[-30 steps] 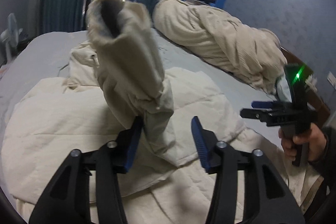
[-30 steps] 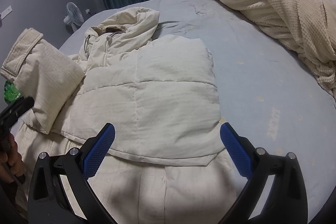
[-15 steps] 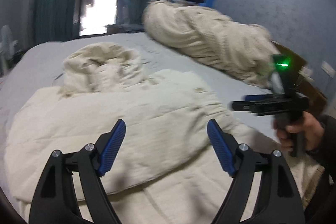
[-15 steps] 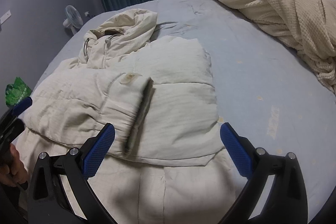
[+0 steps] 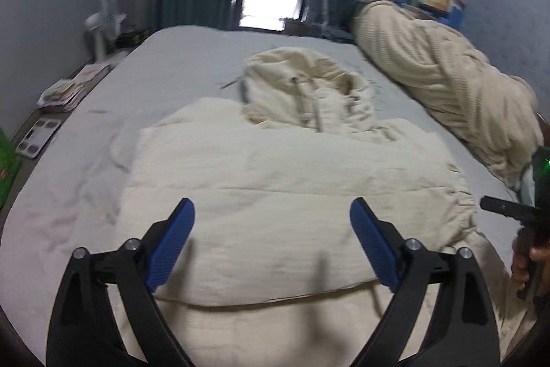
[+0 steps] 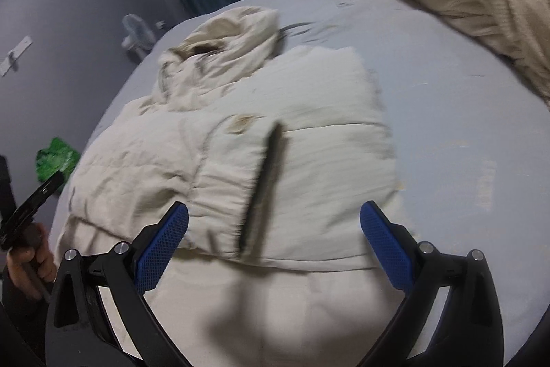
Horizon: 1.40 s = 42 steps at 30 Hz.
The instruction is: Fold large clothes
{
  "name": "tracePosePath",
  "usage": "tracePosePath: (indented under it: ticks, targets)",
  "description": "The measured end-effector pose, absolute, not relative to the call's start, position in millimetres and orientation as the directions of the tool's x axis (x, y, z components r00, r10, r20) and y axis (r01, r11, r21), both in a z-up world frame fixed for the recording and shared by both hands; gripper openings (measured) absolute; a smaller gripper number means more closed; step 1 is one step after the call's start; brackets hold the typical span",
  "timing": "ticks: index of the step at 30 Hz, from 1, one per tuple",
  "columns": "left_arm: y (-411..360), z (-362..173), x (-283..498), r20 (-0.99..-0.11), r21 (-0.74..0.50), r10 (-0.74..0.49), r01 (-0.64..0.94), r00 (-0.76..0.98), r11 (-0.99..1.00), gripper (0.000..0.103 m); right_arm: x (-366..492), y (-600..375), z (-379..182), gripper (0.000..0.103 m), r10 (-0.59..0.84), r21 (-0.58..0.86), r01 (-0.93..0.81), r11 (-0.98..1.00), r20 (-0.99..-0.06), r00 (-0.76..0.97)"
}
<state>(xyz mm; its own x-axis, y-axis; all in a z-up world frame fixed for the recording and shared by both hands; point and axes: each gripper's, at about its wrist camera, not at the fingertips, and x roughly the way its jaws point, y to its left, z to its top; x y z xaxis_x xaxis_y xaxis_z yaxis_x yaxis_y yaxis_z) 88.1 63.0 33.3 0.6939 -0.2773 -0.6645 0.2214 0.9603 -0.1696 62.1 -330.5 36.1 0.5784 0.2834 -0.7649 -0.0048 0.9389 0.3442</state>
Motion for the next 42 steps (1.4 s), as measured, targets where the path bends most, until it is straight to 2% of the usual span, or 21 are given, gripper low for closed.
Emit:
tracePosePath:
  ticks: [1, 3, 5, 8, 11, 16, 19, 21, 22, 23, 24, 25, 33, 39, 42]
  targets:
    - [65, 30, 90, -0.677, -0.173, -0.271, 0.210, 0.684, 0.962, 0.090, 65, -326, 34, 0.077, 0.291, 0.340, -0.019, 0.940, -0.772, 0.566]
    - [65, 25, 93, -0.698, -0.179, -0.271, 0.205, 0.663, 0.962, 0.090, 71, -317, 27, 0.045, 0.289, 0.320, -0.036, 0.947, -0.797, 0.530]
    - [63, 21, 93, -0.708, -0.177, -0.279, 0.220, 0.648, 0.959, 0.090, 76, -310, 21, 0.030, 0.295, 0.314, -0.051, 0.948, -0.808, 0.511]
    - [55, 21, 92, -0.712, -0.147, -0.270, 0.239, 0.648, 0.960, 0.090, 78, -305, 25, 0.016, 0.242, 0.253, -0.056, 0.966, -0.802, 0.547]
    - [52, 20, 93, -0.713, -0.136, -0.265, 0.242, 0.649, 0.961, 0.090, 79, -310, 30, 0.011, 0.232, 0.256, -0.043, 0.966, -0.780, 0.581]
    - [53, 14, 98, -0.732, -0.142, -0.255, 0.224, 0.632, 0.964, 0.090, 81, -310, 29, 0.011, 0.211, 0.230, -0.041, 0.972, -0.787, 0.580]
    - [52, 9, 102, -0.753, -0.133, -0.238, 0.213, 0.613, 0.968, 0.090, 84, -312, 22, 0.013, 0.220, 0.243, -0.029, 0.970, -0.812, 0.541]
    - [51, 6, 104, -0.766, -0.117, -0.222, 0.210, 0.603, 0.971, 0.090, 84, -315, 24, 0.025, 0.223, 0.253, -0.020, 0.967, -0.812, 0.539]
    - [49, 5, 104, -0.770, -0.104, -0.212, 0.209, 0.602, 0.972, 0.090, 84, -318, 25, 0.033, 0.226, 0.262, -0.011, 0.965, -0.810, 0.541]
    - [48, 5, 104, -0.770, -0.094, -0.204, 0.209, 0.604, 0.973, 0.090, 85, -320, 26, 0.058, 0.237, 0.279, -0.005, 0.960, -0.805, 0.544]
    - [47, 6, 104, -0.769, -0.080, -0.194, 0.209, 0.609, 0.975, 0.090, 84, -323, 30, 0.077, 0.246, 0.297, 0.001, 0.955, -0.790, 0.561]
    - [46, 6, 104, -0.769, -0.075, -0.190, 0.210, 0.611, 0.975, 0.091, 82, -324, 33, 0.081, 0.245, 0.300, 0.001, 0.954, -0.781, 0.575]
    - [45, 14, 116, -0.747, -0.073, -0.175, 0.183, 0.641, 0.980, 0.094, 85, -336, 49, 0.093, 0.250, 0.326, 0.001, 0.945, -0.727, 0.639]
    - [63, 16, 133, -0.741, -0.225, -0.284, 0.174, 0.608, 0.959, 0.094, 112, -350, 49, 0.094, 0.285, 0.380, 0.013, 0.925, -0.716, 0.637]
    - [70, 19, 144, -0.726, -0.250, -0.305, 0.176, 0.616, 0.952, 0.094, 137, -363, 51, 0.094, 0.319, 0.431, 0.025, 0.902, -0.703, 0.636]
